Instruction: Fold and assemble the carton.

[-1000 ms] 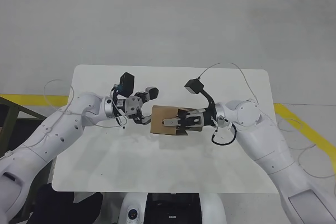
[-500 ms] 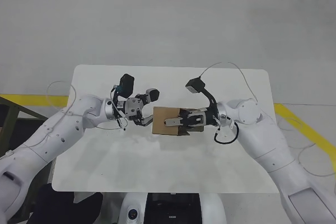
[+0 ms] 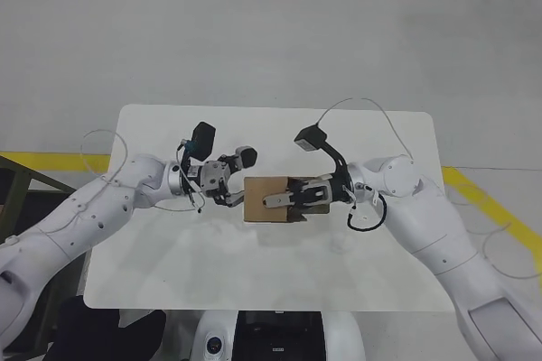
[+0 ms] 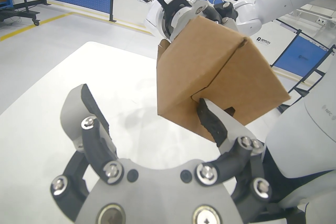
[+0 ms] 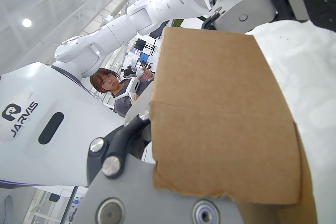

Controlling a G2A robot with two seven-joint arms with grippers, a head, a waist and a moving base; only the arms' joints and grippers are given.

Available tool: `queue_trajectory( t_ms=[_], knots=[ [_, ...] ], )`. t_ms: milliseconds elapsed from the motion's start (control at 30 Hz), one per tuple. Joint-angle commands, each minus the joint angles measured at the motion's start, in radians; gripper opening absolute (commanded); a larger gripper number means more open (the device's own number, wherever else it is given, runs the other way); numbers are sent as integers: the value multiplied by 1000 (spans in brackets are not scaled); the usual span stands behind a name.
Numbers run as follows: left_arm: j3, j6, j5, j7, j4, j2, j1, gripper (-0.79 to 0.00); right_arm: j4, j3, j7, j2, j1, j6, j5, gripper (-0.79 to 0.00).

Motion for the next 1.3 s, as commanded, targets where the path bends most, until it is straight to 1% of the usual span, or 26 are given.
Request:
queue_trajectory(
  t_ms=[0, 200, 367, 533, 900, 1267],
  knots=[
    [28, 0, 5, 25, -2, 3, -14, 0, 3, -7, 1, 3, 4, 1, 9, -785],
    [114, 0, 49, 126, 5, 15, -66, 0, 20, -27, -4, 12, 18, -4, 32, -785],
    [116, 0, 98, 198, 33, 26, -68, 0, 36, -41, -12, 19, 28, -12, 43, -785],
    [116, 0, 103, 226, 53, 29, -64, 0, 46, -54, -23, 26, 36, -23, 45, -785],
    [116, 0, 63, 219, 69, 25, -64, 0, 40, -81, -39, 40, 47, -39, 50, -785],
    [116, 0, -41, 95, 63, 4, -69, 0, -3, -104, -53, 57, 49, -53, 56, -785]
  ],
)
